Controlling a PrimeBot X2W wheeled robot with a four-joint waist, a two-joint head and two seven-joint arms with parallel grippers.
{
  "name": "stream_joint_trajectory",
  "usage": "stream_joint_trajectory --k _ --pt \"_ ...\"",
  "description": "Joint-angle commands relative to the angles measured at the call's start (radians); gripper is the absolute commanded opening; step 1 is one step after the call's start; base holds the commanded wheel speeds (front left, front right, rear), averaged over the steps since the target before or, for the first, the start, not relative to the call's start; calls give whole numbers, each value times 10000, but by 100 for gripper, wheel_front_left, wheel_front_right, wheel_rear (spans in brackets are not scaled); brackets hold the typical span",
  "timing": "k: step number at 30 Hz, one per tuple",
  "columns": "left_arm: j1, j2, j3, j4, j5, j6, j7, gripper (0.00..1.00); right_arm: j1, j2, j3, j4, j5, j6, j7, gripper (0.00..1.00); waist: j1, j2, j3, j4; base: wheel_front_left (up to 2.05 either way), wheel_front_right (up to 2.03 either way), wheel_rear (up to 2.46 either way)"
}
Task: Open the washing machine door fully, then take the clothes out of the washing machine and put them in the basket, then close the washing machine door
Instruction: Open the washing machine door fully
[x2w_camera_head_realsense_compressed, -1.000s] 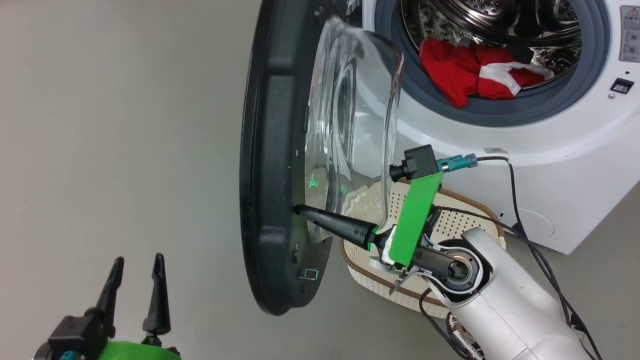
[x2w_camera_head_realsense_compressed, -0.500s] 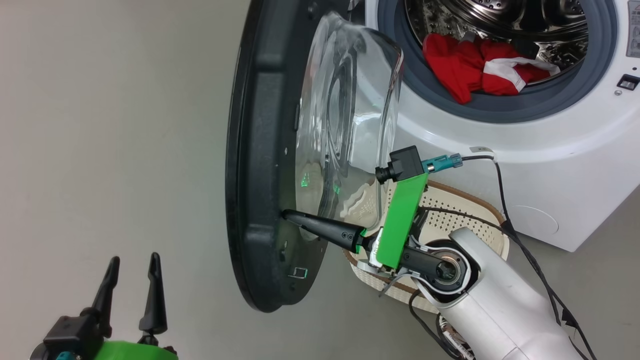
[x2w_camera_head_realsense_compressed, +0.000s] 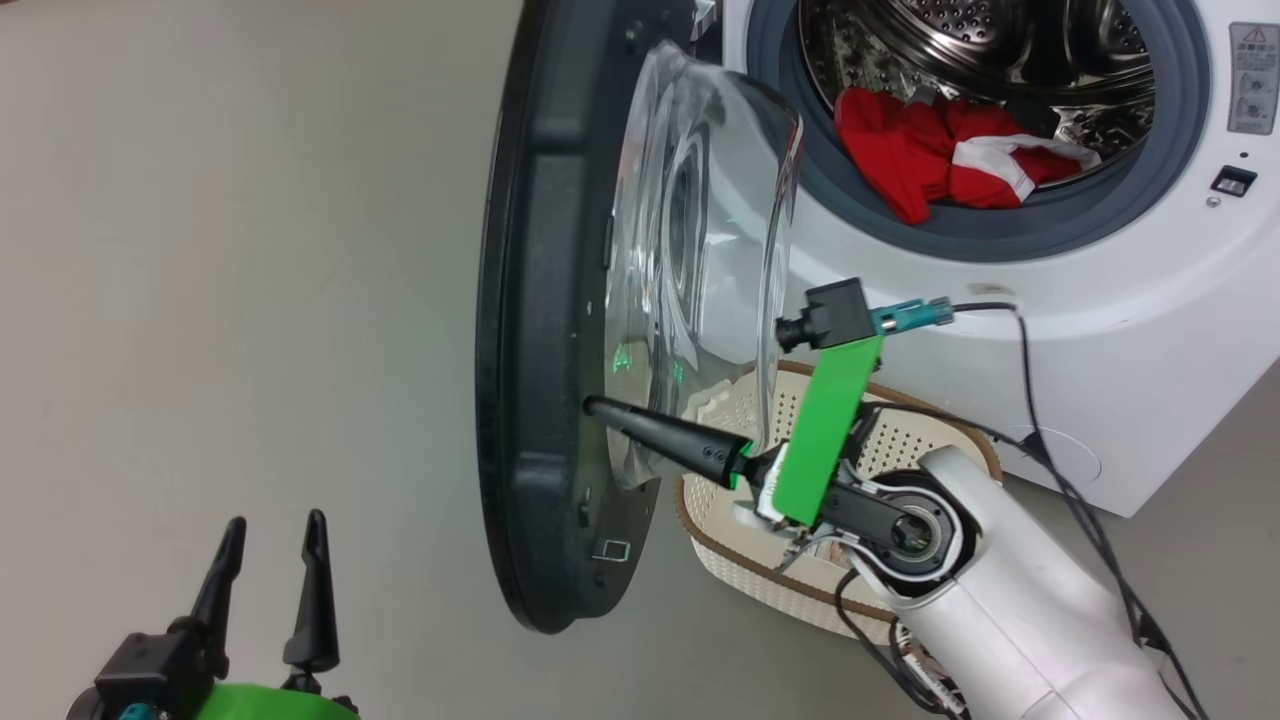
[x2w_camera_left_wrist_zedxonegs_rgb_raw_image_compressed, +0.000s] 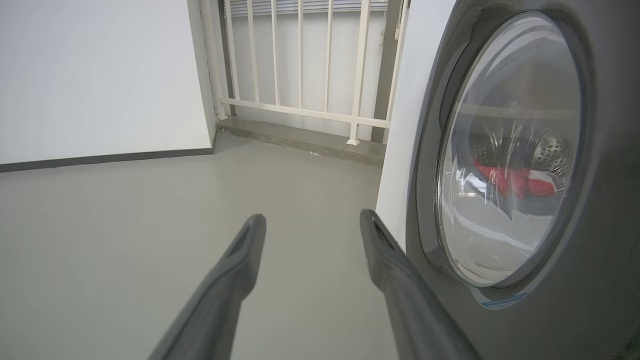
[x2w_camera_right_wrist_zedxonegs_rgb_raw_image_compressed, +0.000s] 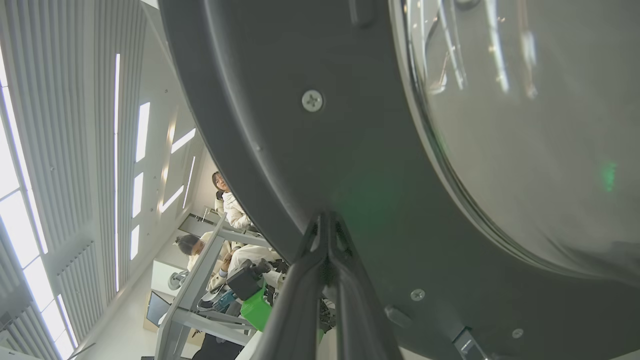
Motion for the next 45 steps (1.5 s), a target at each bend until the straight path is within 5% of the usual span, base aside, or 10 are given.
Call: stream_joint_trajectory --k 1,3,5,6,20,29,38,45 --pt "-148 247 306 -179 -11 9 -95 100 141 105 3 -355 -123 17 -143 44 0 -1 -44 -22 0 0 0" --pt "-153 259 296 -166 -11 7 -95 100 194 48 6 -417 -166 17 -187 51 0 -1 -70 -32 0 0 0" --pt "-153 284 286 -151 -13 4 -95 100 305 -54 3 -566 -207 17 -262 93 0 -1 -114 -76 0 0 0" --pt "-149 294 283 -147 -14 3 -95 100 356 -122 4 -643 -246 17 -304 100 0 -1 -138 -106 0 0 0" --pt "15 397 307 -287 -75 109 -95 100 1087 -1303 170 -1910 -1354 17 -1710 100 0 -1 -403 -623 0 0 0" --pt "90 438 357 -483 -159 214 -95 100 1455 -2628 702 -2508 -3120 17 -4006 100 0 -1 -398 -866 0 0 0" --pt "237 519 348 -659 -210 309 -74 100 2039 -3361 1023 -1910 -4911 17 -6933 100 0 -1 -490 -970 0 0 0" --pt "287 551 330 -802 -262 390 -43 100 2539 -3263 581 -1265 -6323 17 -7725 100 0 -1 -473 -1001 0 0 0"
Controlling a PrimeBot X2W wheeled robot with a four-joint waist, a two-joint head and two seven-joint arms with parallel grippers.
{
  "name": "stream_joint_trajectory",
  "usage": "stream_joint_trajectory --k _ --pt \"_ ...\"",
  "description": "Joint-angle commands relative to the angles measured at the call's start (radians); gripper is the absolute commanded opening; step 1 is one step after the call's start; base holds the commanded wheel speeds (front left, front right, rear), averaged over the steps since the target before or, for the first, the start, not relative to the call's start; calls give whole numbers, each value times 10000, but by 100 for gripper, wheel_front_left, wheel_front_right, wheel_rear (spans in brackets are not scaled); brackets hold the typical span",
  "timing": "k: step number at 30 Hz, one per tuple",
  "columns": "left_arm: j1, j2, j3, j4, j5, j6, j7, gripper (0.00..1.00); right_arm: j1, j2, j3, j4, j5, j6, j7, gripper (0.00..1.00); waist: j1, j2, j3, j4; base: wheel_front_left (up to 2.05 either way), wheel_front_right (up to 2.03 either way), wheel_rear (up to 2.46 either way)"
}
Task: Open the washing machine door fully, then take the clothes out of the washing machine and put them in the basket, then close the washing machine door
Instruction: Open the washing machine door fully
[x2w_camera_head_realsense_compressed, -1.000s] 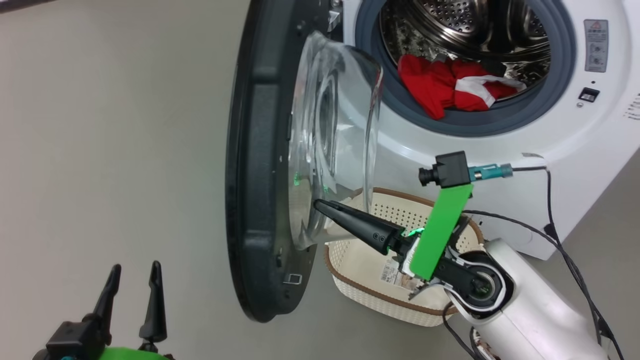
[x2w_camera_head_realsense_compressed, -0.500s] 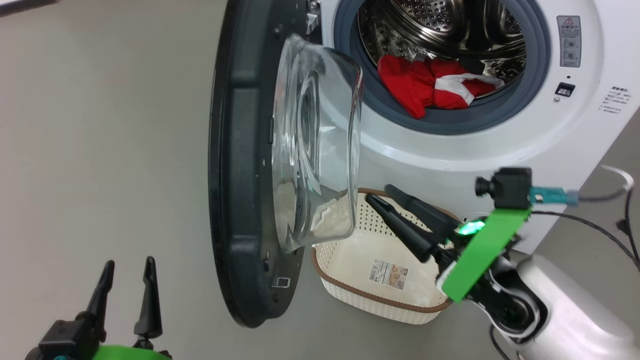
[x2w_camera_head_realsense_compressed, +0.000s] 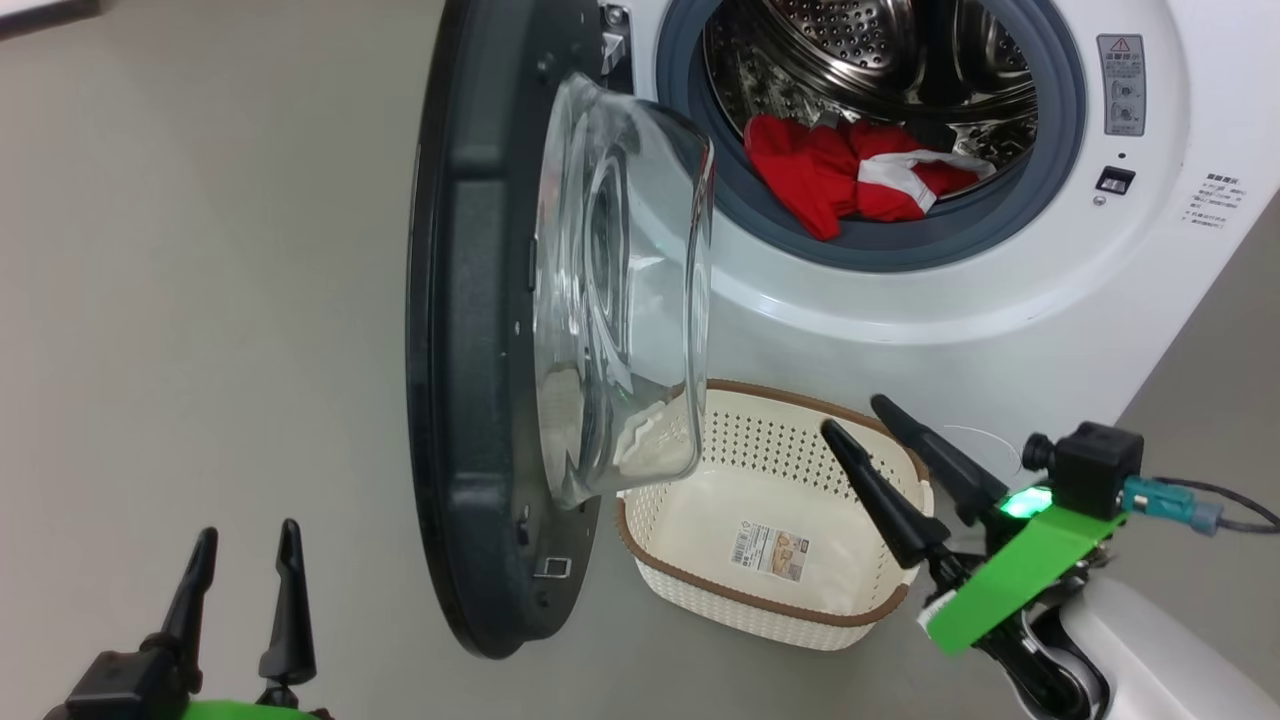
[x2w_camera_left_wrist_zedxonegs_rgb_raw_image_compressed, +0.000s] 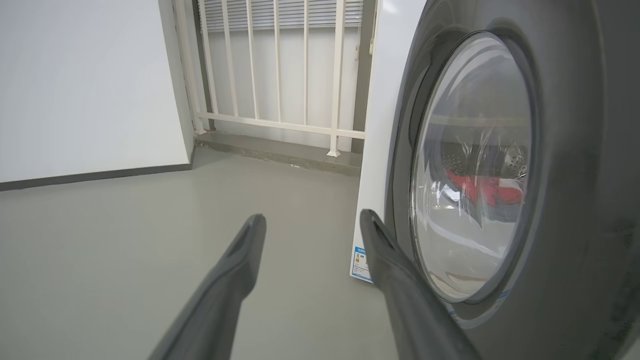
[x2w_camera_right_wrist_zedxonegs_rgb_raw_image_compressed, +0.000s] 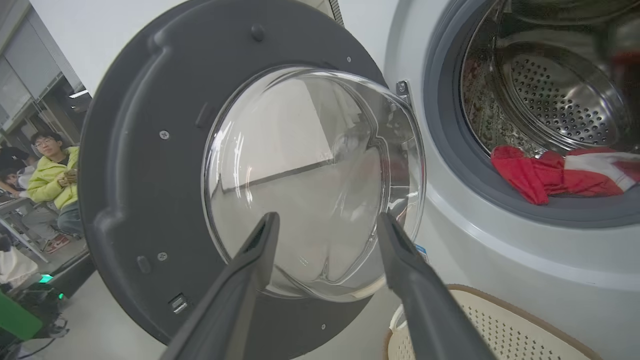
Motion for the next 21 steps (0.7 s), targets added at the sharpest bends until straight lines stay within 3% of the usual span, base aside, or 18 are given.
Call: stream_joint_trajectory --k 1,10,21 --pt "-112 222 329 -311 -99 85 -43 100 277 -30 -188 -15 -620 16 -134 100 0 0 8 2 0 0 0" --pt "-61 229 313 -377 -197 178 -39 100 1498 970 -2079 -78 -3629 16 -154 100 0 0 22 -22 0 0 0" --pt "-101 249 271 -344 -268 241 -48 100 1990 1488 -3042 -8 -4802 16 -155 100 0 0 -4 -19 0 0 0"
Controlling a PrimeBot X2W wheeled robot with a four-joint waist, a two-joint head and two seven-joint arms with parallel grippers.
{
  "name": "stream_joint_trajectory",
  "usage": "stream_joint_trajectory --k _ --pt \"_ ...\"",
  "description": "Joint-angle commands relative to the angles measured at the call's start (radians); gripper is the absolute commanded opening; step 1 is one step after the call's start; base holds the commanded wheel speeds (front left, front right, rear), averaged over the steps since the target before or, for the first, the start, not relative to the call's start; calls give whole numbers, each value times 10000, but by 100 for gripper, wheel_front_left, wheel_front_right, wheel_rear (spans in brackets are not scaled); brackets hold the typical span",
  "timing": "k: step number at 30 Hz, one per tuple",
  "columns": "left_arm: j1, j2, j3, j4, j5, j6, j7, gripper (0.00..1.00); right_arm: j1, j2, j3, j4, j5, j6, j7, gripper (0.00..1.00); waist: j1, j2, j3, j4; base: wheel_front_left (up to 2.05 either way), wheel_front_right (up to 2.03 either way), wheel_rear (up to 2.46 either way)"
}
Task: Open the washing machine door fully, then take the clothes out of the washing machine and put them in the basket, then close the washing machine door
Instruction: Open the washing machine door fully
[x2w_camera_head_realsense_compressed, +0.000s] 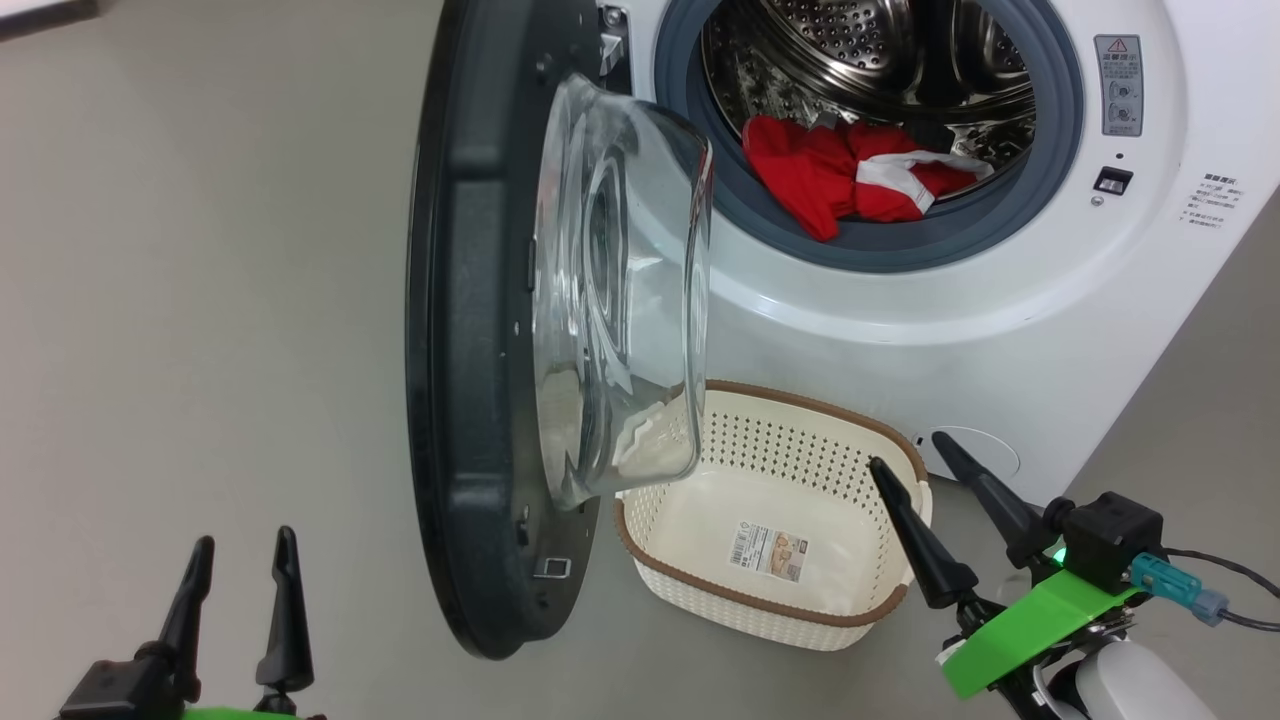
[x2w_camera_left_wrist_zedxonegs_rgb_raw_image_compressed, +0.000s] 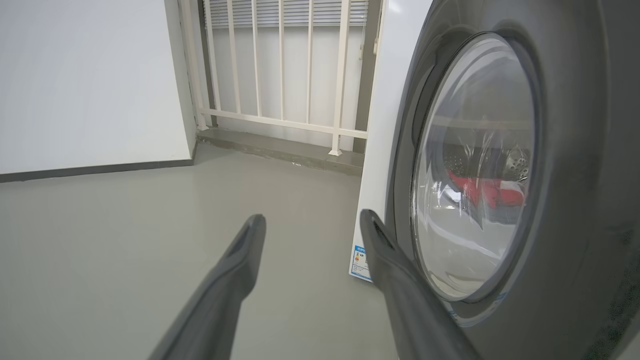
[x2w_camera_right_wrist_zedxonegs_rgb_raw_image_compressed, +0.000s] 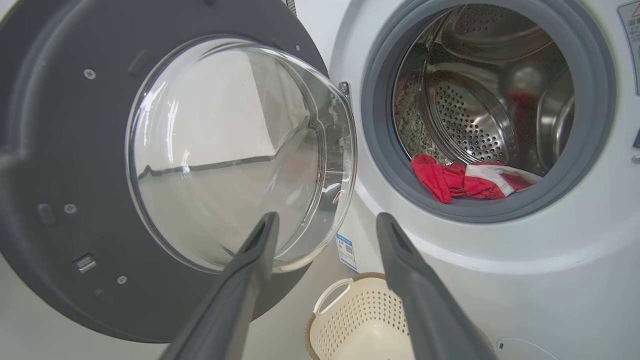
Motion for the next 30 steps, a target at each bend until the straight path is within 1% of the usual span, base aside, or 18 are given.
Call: stream_joint_trajectory --k 1,11,18,30 --pt "-250 218 316 -232 -43 117 -53 100 60 -43 88 -206 -67 16 -119 100 0 0 -3 -2 0 0 0" --pt "-267 312 248 -180 -82 132 -57 100 86 89 -108 -82 -158 16 -119 100 0 0 -81 7 0 0 0" --pt "-262 380 222 -213 -132 155 -49 100 101 176 -34 -40 -142 16 -120 100 0 0 -92 2 0 0 0" --pt "-252 400 141 -228 -264 201 -54 100 28 145 72 14 -129 16 -120 100 0 0 -100 -10 0 0 0"
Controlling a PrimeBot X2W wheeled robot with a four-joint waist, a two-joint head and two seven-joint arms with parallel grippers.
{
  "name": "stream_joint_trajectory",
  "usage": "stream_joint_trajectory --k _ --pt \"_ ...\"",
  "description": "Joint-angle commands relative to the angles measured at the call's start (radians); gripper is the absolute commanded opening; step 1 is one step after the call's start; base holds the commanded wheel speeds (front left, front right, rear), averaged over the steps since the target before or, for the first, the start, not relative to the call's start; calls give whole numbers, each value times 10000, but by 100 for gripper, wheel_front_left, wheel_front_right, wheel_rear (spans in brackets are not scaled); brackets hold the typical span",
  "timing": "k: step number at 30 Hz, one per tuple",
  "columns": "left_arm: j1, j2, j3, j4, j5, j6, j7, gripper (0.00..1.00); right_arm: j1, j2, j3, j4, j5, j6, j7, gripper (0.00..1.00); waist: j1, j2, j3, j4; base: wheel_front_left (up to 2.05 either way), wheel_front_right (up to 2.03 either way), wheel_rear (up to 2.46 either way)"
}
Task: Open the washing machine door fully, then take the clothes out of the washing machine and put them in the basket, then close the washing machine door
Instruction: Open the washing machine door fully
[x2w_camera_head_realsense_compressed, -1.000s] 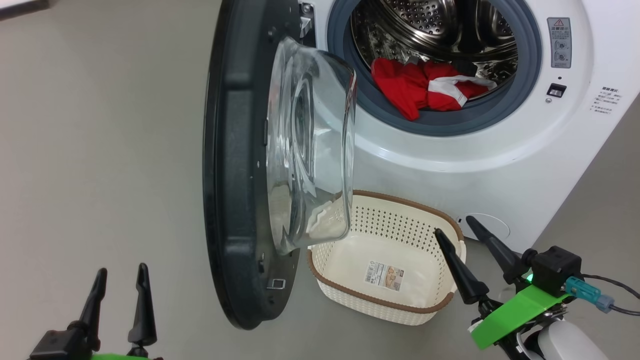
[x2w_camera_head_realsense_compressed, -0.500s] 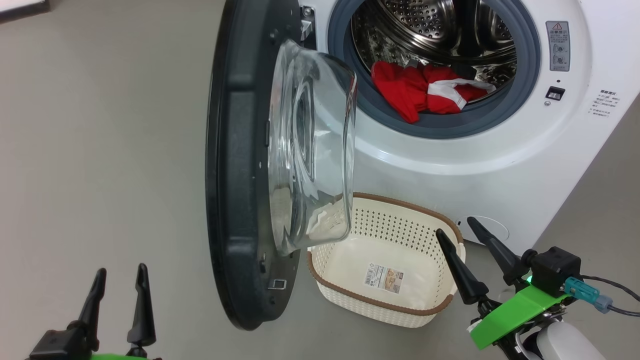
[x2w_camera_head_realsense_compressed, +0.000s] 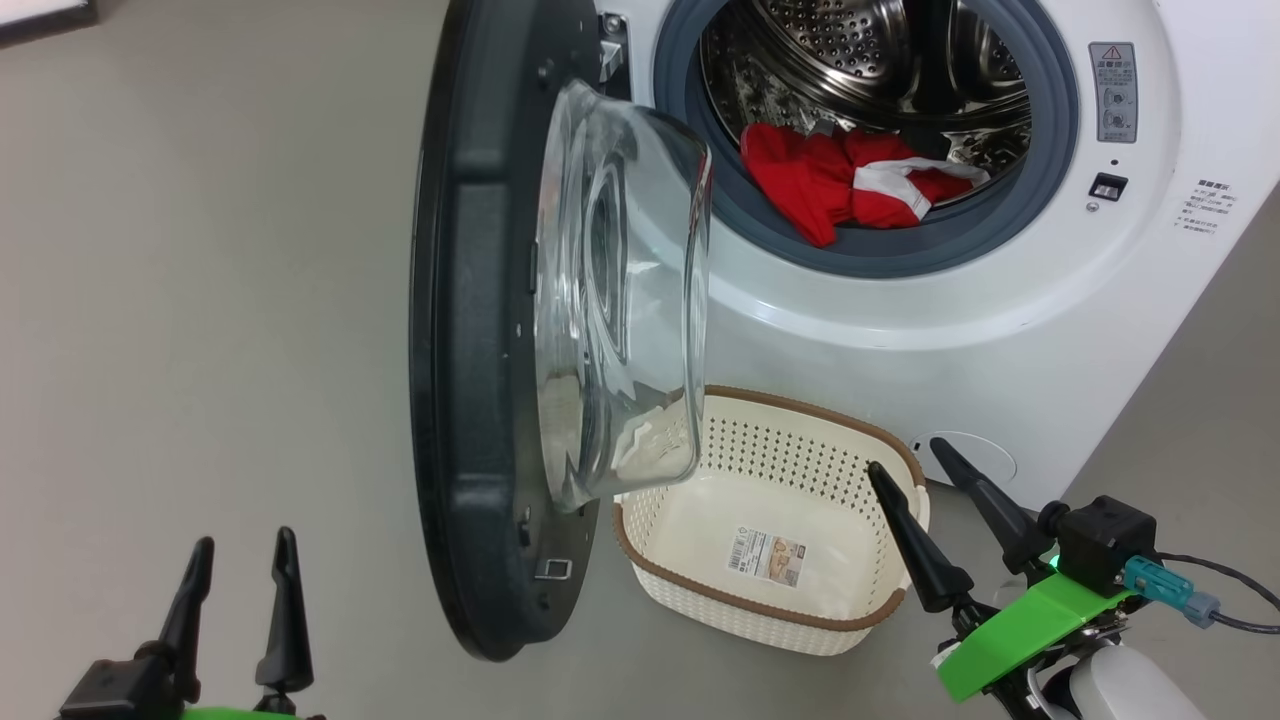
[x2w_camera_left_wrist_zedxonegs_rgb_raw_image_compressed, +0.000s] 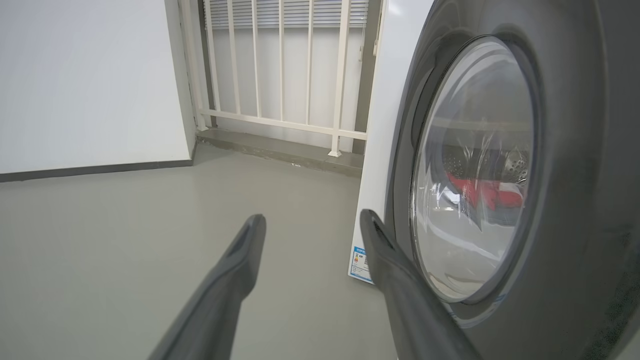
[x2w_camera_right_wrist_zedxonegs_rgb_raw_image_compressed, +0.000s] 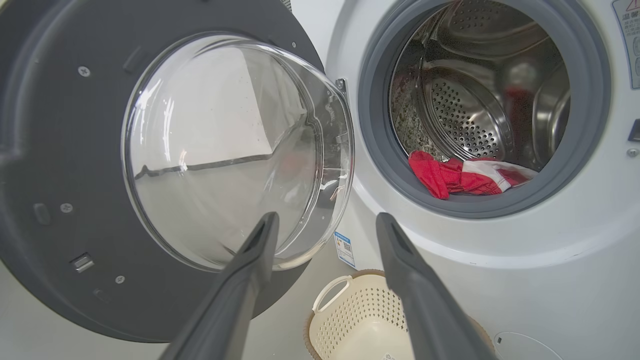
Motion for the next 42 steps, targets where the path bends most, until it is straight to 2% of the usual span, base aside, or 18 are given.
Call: stream_joint_trajectory --k 1,16,17,18,19,20,21,32,42 --pt "-250 242 313 -250 -71 69 -54 100 19 -39 195 -212 -39 16 -120 100 0 0 8 7 0 0 0" --pt "-243 258 282 -295 -161 112 -72 100 -19 -26 182 -215 -50 16 -120 100 0 0 102 2 0 0 0" --pt "-245 269 284 -298 -165 114 -73 95 -17 -18 177 -217 -53 16 -120 100 0 0 100 -2 0 0 0" --pt "-250 281 288 -307 -169 117 -74 73 -15 -11 173 -219 -58 16 -120 100 0 0 99 -5 0 0 0" --pt "-254 291 292 -319 -174 121 -75 36 -13 -4 168 -224 -66 16 -120 100 0 0 98 -9 0 0 0" --pt "-259 301 293 -337 -176 124 -76 11 -8 3 163 -229 -72 16 -120 100 0 0 91 -11 0 0 0" --pt "-264 312 295 -365 -175 126 -77 0 -2 10 160 -234 -79 16 -120 100 0 0 87 -13 0 0 0" --pt "-444 405 271 -1424 -60 96 -91 0 -10 53 106 -264 -123 16 -120 100 0 0 136 -6 0 0 0" --pt "-1006 998 210 -3305 371 73 149 0 -42 101 102 -278 -119 16 -120 100 0 0 165 -5 0 0 0"
